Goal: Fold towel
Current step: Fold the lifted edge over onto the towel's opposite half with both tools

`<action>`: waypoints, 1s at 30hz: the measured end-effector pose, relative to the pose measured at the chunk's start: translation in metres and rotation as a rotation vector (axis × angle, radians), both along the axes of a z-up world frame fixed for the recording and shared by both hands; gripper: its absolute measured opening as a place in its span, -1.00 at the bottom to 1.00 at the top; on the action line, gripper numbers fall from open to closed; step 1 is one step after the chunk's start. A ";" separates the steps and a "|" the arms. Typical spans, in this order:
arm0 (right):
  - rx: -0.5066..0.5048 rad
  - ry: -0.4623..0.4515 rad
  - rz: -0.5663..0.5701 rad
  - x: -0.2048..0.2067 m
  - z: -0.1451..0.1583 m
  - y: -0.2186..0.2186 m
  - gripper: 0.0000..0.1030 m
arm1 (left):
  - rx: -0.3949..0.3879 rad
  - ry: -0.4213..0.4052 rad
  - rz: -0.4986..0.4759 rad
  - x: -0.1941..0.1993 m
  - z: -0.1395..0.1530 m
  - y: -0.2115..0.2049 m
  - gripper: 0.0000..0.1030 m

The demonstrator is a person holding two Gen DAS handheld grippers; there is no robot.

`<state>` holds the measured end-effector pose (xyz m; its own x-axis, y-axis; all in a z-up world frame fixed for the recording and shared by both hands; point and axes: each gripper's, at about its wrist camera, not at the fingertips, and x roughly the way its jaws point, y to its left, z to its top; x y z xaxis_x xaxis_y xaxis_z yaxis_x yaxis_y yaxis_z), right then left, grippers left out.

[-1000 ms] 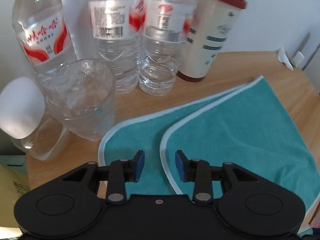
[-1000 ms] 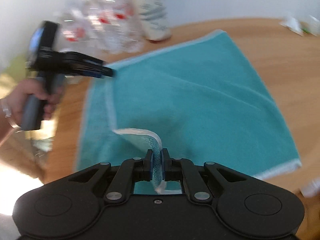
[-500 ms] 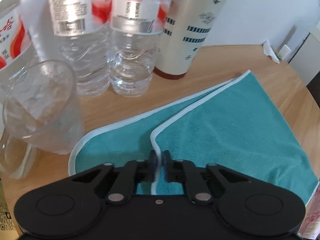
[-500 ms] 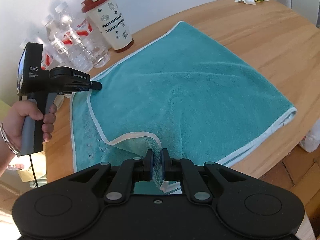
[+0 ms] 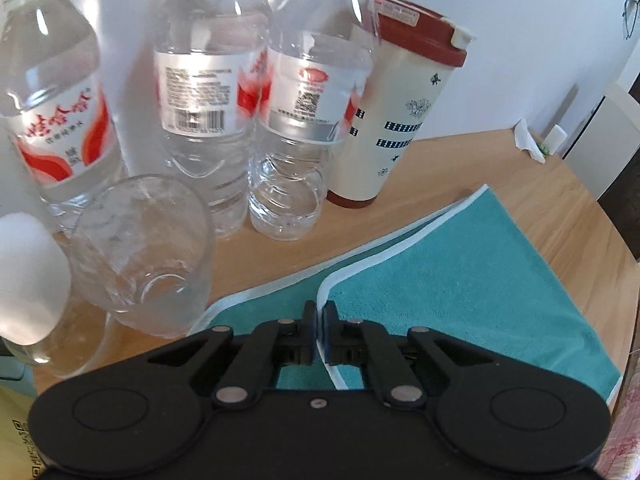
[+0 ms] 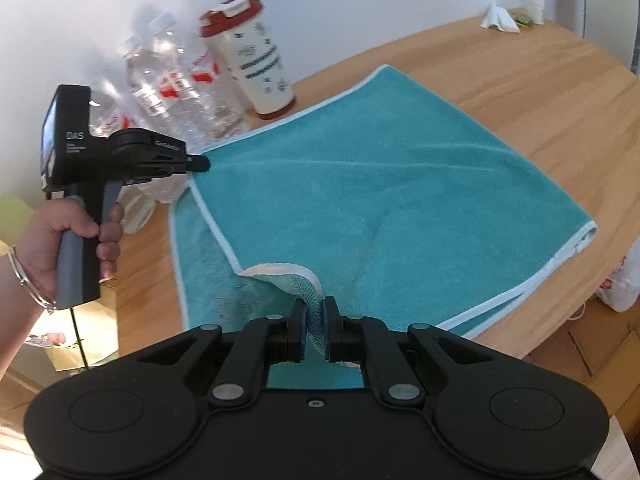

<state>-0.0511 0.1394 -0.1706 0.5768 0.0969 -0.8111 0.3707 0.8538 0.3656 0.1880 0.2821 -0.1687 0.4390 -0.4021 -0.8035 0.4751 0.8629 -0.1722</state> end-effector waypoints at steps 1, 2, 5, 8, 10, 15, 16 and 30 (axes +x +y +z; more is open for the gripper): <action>-0.002 -0.003 0.009 0.001 0.002 0.003 -0.84 | -0.001 -0.004 -0.004 0.000 0.002 0.003 -0.95; -0.005 -0.007 0.018 0.001 0.004 0.007 -0.84 | -0.001 -0.014 -0.001 0.000 0.004 0.006 -0.95; -0.004 -0.014 0.043 0.001 0.008 0.014 -0.84 | -0.012 -0.025 0.011 0.003 0.011 0.014 -0.95; 0.011 -0.024 0.091 0.004 0.011 0.025 -0.84 | -0.001 -0.056 0.022 0.008 0.022 0.022 -0.95; 0.024 -0.008 0.124 0.010 0.008 0.033 -0.84 | 0.006 -0.073 0.028 0.011 0.025 0.026 -0.94; 0.061 0.047 0.200 0.023 -0.003 0.052 -0.84 | 0.008 -0.075 0.027 0.014 0.024 0.035 -0.94; 0.056 0.063 0.220 0.027 -0.009 0.058 -0.84 | 0.032 -0.081 0.023 0.012 0.021 0.033 -0.94; 0.103 0.209 0.309 0.037 -0.040 0.067 -0.76 | 0.152 -0.092 -0.005 0.006 -0.010 0.031 -0.94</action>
